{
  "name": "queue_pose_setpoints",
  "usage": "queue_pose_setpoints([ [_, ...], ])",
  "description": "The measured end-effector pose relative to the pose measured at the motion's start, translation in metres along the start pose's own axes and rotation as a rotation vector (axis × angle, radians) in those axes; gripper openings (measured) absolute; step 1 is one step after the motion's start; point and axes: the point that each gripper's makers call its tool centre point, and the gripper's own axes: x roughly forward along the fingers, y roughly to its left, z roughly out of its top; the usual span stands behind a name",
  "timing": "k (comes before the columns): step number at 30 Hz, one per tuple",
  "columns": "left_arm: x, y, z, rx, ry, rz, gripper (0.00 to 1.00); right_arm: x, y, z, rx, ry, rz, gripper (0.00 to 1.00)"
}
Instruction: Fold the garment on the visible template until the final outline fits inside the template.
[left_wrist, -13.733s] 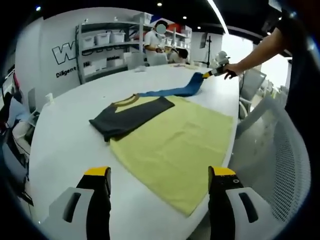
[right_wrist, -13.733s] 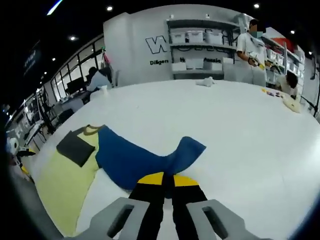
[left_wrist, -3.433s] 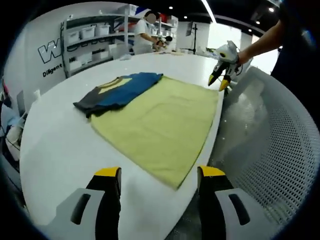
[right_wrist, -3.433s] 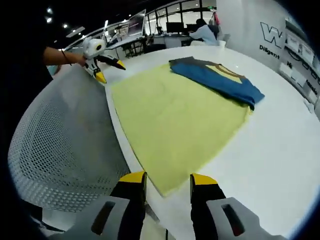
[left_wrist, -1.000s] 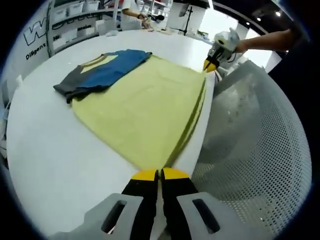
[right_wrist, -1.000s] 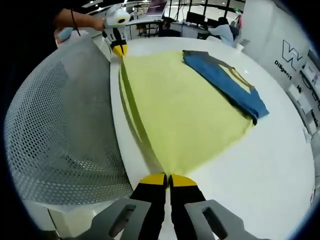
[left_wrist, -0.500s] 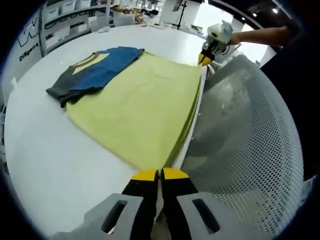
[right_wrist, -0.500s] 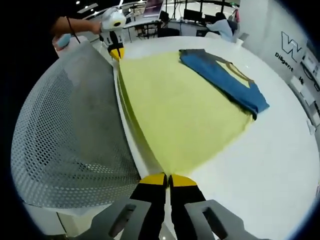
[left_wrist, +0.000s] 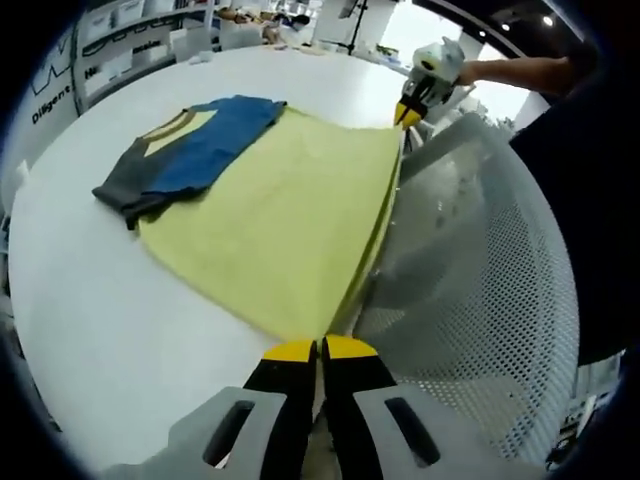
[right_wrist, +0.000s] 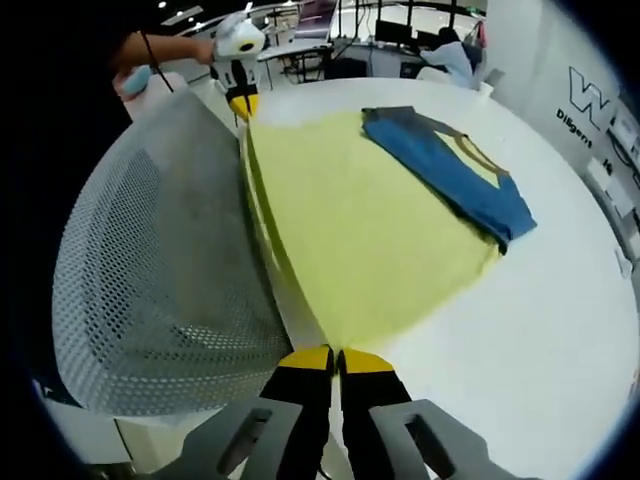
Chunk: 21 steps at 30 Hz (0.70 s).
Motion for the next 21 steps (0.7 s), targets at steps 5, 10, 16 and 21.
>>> queue_pose_setpoints([
  [5,-0.004,-0.003,0.002,0.003,0.014,-0.016,0.01,-0.005,0.001,0.003,0.000,0.002,0.008,0.00],
  [10,-0.003,-0.017,-0.006,-0.021,0.052,-0.050,0.01,-0.005,0.011,-0.002,-0.002,0.017,0.029,0.00],
  [16,-0.005,-0.027,-0.013,-0.057,0.084,-0.085,0.01,-0.007,0.026,-0.007,0.016,0.033,0.074,0.00],
  [21,-0.009,-0.030,-0.013,-0.069,0.090,-0.098,0.01,-0.009,0.031,-0.008,0.023,0.043,0.099,0.00],
])
